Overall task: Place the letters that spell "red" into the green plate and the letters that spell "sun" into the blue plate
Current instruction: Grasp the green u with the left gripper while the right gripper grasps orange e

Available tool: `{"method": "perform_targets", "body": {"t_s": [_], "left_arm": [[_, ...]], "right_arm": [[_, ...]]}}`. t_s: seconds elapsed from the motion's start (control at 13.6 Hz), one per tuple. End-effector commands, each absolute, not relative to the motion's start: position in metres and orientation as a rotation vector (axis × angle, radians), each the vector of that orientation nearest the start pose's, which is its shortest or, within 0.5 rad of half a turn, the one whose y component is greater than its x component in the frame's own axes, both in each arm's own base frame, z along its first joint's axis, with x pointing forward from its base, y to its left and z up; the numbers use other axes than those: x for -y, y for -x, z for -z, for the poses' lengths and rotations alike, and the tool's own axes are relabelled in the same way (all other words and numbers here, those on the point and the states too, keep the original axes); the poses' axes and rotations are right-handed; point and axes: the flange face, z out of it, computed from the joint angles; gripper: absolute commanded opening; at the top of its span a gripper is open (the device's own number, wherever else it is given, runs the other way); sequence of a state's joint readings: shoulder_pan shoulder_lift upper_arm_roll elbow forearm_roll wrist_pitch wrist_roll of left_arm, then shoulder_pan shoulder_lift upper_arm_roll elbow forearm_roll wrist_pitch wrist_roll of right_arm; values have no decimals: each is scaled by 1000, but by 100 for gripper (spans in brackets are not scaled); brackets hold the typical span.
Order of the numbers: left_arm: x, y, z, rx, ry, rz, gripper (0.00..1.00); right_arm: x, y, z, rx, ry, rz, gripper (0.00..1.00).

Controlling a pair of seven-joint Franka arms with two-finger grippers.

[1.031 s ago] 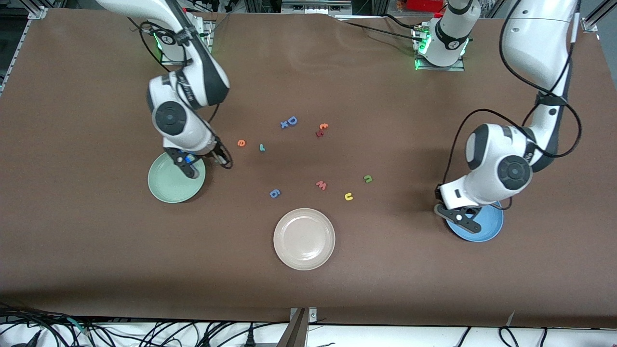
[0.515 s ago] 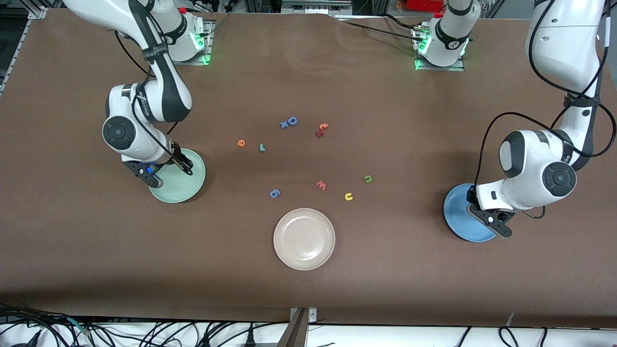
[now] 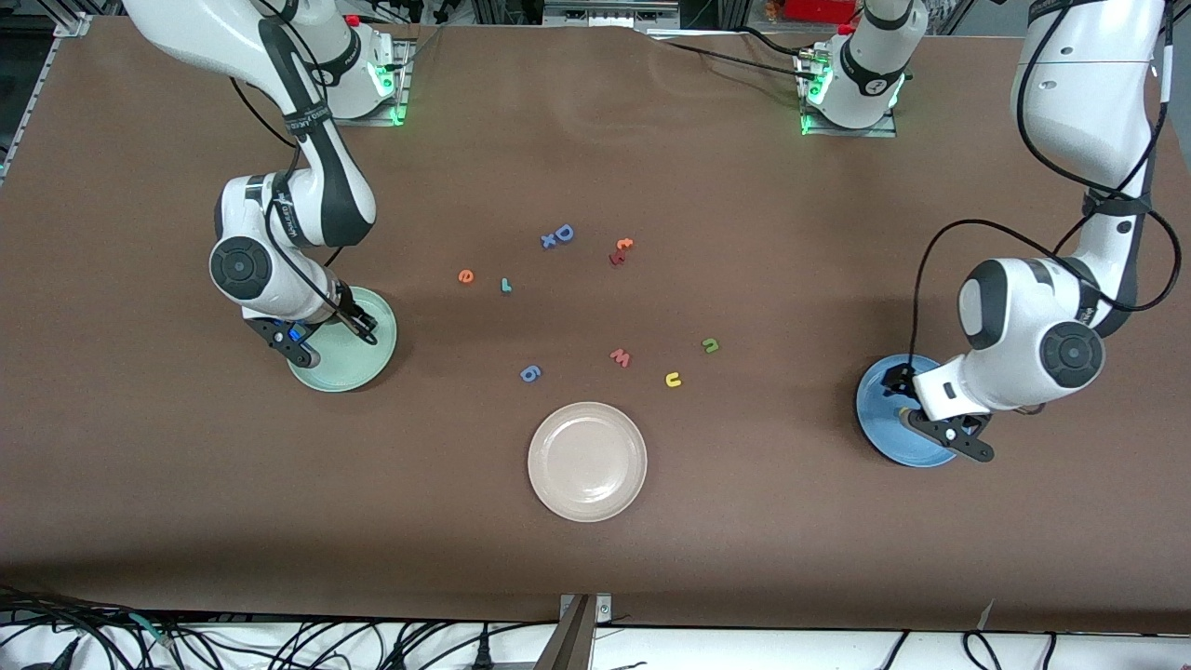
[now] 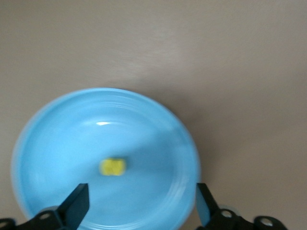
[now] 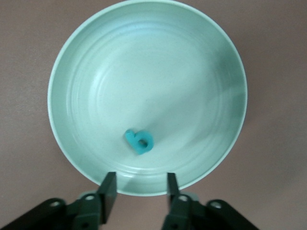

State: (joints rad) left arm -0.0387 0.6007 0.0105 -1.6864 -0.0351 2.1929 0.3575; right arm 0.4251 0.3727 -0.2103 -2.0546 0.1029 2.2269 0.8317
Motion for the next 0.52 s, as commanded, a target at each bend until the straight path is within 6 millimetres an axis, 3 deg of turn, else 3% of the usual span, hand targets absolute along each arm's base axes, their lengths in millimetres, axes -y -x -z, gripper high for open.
{"method": "perform_targets", "body": {"t_s": [0.0, 0.22, 0.44], "left_arm": [[76, -661, -248, -362, 3127, -215, 100], [138, -647, -247, -306, 3149, -233, 100], [191, -634, -247, -278, 3147, -236, 100]], "right_arm": [[-166, -545, -250, -1136, 3001, -287, 94], [-220, -527, -248, -1204, 2963, -294, 94], [-254, -507, -234, -1236, 2925, -263, 94]]}}
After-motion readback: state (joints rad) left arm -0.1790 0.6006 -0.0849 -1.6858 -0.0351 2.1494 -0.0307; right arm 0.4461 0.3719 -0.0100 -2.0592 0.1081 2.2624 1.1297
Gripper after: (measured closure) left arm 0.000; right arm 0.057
